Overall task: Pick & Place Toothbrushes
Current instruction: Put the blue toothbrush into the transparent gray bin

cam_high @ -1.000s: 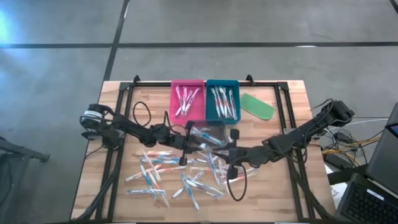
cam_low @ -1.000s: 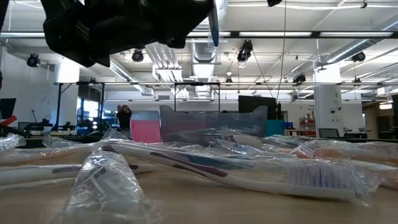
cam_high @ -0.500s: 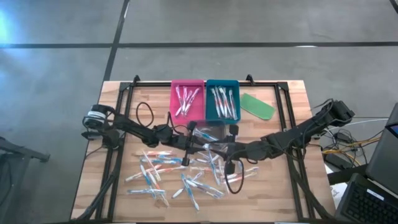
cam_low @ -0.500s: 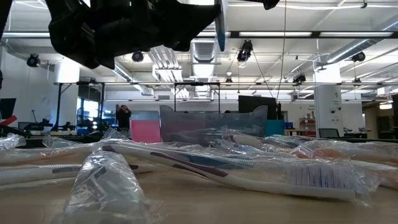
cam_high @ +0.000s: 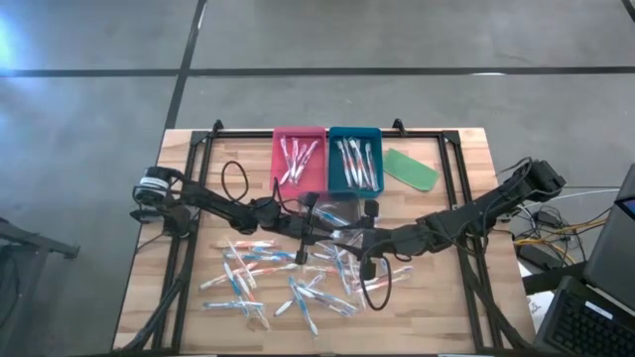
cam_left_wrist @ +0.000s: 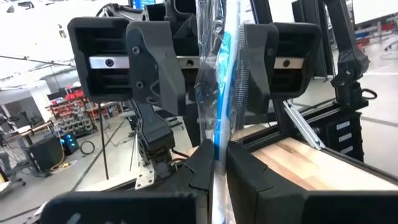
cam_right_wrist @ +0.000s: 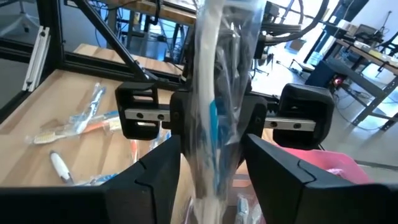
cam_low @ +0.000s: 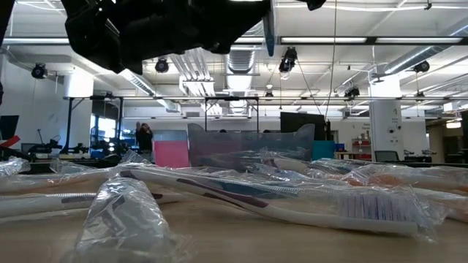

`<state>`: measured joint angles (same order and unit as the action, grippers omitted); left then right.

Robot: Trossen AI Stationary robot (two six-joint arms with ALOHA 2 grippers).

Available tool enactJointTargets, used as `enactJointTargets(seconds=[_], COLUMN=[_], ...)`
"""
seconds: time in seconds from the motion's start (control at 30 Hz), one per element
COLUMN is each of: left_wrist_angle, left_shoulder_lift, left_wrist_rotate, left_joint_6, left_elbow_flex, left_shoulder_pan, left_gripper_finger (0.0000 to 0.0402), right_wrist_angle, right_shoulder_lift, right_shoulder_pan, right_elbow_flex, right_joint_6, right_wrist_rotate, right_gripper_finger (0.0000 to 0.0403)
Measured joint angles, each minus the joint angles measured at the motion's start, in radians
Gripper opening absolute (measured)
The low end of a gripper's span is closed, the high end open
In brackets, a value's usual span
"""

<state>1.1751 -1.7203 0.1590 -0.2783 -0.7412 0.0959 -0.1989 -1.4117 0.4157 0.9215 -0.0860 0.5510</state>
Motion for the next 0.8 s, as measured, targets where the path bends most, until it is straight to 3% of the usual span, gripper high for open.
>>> enactJointTargets(seconds=[0.17,0.6,0.8], left_wrist_angle=[0.0,-0.004,-0.004], left_shoulder_lift=[0.0,0.0,0.0], left_wrist_rotate=[0.0,0.0,0.0], left_joint_6=[-0.007,-0.005,-0.005], left_elbow_flex=[0.001,0.001,0.001], left_shoulder_pan=[0.0,0.0,0.0], left_gripper_finger=[0.003,0.003,0.003], right_wrist_angle=[0.001,0.009,0.009], right_shoulder_lift=[0.0,0.0,0.0], right_shoulder_pan=[0.0,-0.002,-0.002], right_elbow_flex=[0.0,0.0,0.0], right_joint_6=[-0.001,-0.007,-0.011], right_wrist_rotate=[-0.001,-0.003,-0.003], right_gripper_finger=[0.0145,0.0021,0.0028])
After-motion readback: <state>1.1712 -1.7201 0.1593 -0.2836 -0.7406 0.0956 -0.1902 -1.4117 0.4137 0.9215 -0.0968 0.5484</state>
